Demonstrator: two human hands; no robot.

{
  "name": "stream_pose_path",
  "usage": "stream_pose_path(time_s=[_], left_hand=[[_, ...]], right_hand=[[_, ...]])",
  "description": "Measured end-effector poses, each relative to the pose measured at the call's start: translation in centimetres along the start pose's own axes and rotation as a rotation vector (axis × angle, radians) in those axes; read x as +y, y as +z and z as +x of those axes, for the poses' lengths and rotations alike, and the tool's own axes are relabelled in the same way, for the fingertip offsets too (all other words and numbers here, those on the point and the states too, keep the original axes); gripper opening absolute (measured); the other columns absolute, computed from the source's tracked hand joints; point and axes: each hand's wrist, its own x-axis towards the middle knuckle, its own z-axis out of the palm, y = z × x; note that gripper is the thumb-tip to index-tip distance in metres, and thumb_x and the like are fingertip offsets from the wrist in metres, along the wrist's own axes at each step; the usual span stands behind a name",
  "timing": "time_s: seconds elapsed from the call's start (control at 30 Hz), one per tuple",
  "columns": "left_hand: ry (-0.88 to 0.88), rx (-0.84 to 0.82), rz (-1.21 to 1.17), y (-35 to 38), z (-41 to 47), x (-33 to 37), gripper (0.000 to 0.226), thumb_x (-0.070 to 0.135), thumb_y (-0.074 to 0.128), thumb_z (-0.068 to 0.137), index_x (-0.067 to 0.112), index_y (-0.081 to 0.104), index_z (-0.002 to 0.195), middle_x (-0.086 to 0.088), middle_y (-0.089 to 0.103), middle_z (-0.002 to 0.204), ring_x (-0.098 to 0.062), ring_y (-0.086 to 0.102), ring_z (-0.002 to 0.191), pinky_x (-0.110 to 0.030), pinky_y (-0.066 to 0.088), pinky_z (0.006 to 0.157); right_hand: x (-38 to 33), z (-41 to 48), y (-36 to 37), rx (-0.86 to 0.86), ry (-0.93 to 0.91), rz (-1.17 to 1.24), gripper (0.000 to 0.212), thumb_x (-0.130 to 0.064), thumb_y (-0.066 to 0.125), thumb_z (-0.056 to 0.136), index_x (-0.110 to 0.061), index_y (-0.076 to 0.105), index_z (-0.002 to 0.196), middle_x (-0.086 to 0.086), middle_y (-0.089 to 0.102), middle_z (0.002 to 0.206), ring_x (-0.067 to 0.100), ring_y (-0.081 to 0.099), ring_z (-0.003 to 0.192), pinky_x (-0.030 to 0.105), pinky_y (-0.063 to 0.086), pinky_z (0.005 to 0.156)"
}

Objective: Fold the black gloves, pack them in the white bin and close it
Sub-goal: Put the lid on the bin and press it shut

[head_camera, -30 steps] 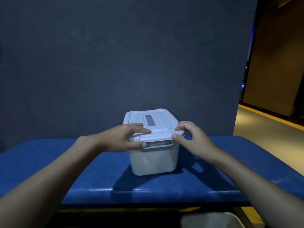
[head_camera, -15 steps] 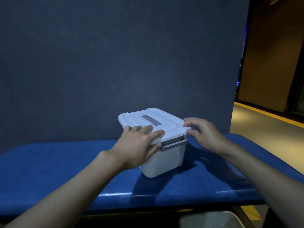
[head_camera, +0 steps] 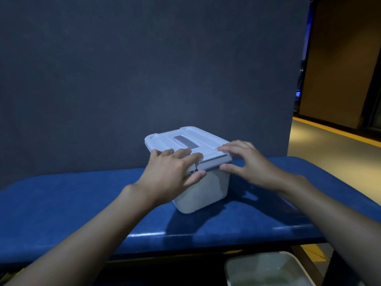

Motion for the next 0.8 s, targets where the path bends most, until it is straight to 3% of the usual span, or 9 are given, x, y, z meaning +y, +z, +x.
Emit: stream_pose_path(time_s=[0.33, 0.4, 0.5, 0.6, 0.7, 0.8], left_hand=[[-0.091, 0.089, -0.047, 0.1, -0.1, 0.7, 0.058, 0.069, 0.019, 0.088, 0.04, 0.06, 0.117, 0.014, 0.065, 0.118, -0.024, 0.063, 0.102, -0.039, 0.037, 0.082], [-0.107, 0.075, -0.071, -0.1, 0.1, 0.7, 0.057, 0.07, 0.018, 0.088, 0.042, 0.058, 0.117, 0.016, 0.063, 0.113, -0.021, 0.06, 0.101, -0.038, 0.035, 0.083], [0.011, 0.007, -0.248, -0.5, -0.3, -1.8, 0.053, 0.071, 0.037, 0.09, 0.042, 0.052, 0.131, 0.02, 0.056, 0.131, -0.011, 0.051, 0.12, -0.031, 0.033, 0.099], [0.103, -0.023, -0.389, -0.6, -1.1, -5.2, 0.045, 0.045, 0.063, 0.093, 0.032, 0.054, 0.135, 0.015, 0.055, 0.132, -0.006, 0.048, 0.122, -0.025, 0.036, 0.105], [0.126, 0.055, -0.333, 0.4, -0.7, -5.6, 0.031, 0.034, 0.056, 0.098, 0.029, 0.061, 0.129, 0.011, 0.059, 0.118, -0.013, 0.056, 0.106, -0.034, 0.049, 0.088], [0.162, 0.158, -0.238, 1.0, 0.3, -4.1, 0.03, 0.042, 0.052, 0.098, 0.031, 0.065, 0.122, 0.008, 0.059, 0.103, -0.022, 0.055, 0.09, -0.031, 0.042, 0.072]], right_hand=[[-0.2, 0.8, 0.4, 0.032, 0.039, 0.055, 0.028, -0.031, 0.067, 0.09, -0.027, 0.064, 0.117, -0.019, 0.05, 0.104, 0.005, 0.031, 0.111, 0.007, 0.028, 0.089], [-0.3, 1.0, 0.4, 0.047, 0.051, 0.067, 0.021, -0.031, 0.063, 0.093, -0.026, 0.066, 0.113, -0.012, 0.052, 0.105, 0.007, 0.033, 0.11, 0.015, 0.028, 0.089], [-0.2, 1.4, 0.1, 0.034, 0.074, 0.029, 0.019, -0.031, 0.062, 0.094, -0.025, 0.065, 0.112, -0.009, 0.053, 0.108, 0.011, 0.035, 0.113, 0.03, 0.031, 0.099], [0.3, 1.6, -0.3, 0.027, 0.1, -0.051, 0.021, -0.032, 0.058, 0.096, -0.028, 0.064, 0.116, -0.018, 0.052, 0.115, 0.013, 0.036, 0.122, 0.046, 0.03, 0.109], [0.3, 1.5, -0.5, 0.093, 0.168, -0.081, 0.026, -0.028, 0.058, 0.097, -0.028, 0.062, 0.123, -0.018, 0.05, 0.128, 0.014, 0.033, 0.133, 0.047, 0.025, 0.113], [-0.3, 0.8, -0.2, 0.194, 0.2, -0.165, 0.03, -0.025, 0.056, 0.098, -0.028, 0.058, 0.128, -0.013, 0.045, 0.14, 0.014, 0.029, 0.136, 0.039, 0.023, 0.108]])
